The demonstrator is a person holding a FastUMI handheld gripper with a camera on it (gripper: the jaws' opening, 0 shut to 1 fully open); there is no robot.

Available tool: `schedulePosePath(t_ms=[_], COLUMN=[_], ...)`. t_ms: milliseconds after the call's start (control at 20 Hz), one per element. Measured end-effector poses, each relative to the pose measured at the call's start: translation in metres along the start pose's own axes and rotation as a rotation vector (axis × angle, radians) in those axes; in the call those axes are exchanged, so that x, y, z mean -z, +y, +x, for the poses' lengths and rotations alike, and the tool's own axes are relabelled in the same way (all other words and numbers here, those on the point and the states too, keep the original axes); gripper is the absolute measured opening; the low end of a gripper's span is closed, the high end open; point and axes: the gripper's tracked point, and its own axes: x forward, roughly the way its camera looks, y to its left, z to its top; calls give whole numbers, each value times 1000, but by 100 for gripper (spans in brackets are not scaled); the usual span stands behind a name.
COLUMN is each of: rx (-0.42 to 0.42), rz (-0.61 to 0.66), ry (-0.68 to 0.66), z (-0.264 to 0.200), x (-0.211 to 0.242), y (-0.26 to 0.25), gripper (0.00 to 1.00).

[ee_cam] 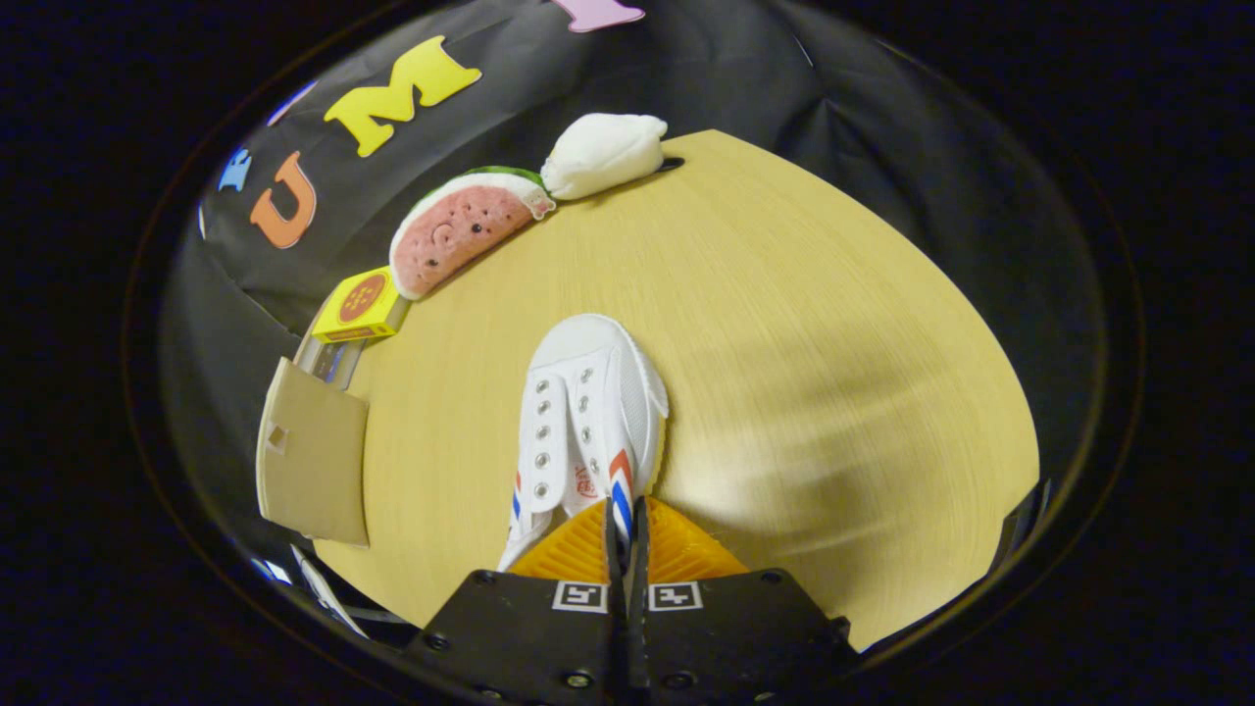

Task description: Open the storage box then place both shoes into the box .Put the left shoe in first, then the right shoe, with the right side of both shoes facing outward in a uniform manner.

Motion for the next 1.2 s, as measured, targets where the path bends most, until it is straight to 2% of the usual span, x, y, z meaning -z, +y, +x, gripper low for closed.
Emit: schedulePosePath(t_ms=[350,600,700,1000,1200], rx=[-10,-20,-39,-183,-231], rz=[5,-33,-44,-77,-88], ry=[-50,-101,-95,-93,-109], z=[-35,-68,-77,-98,-103], x=[-9,-14,-11,-1,6], y=[34,94,133,292,381], gripper=[0,0,0,0,0])
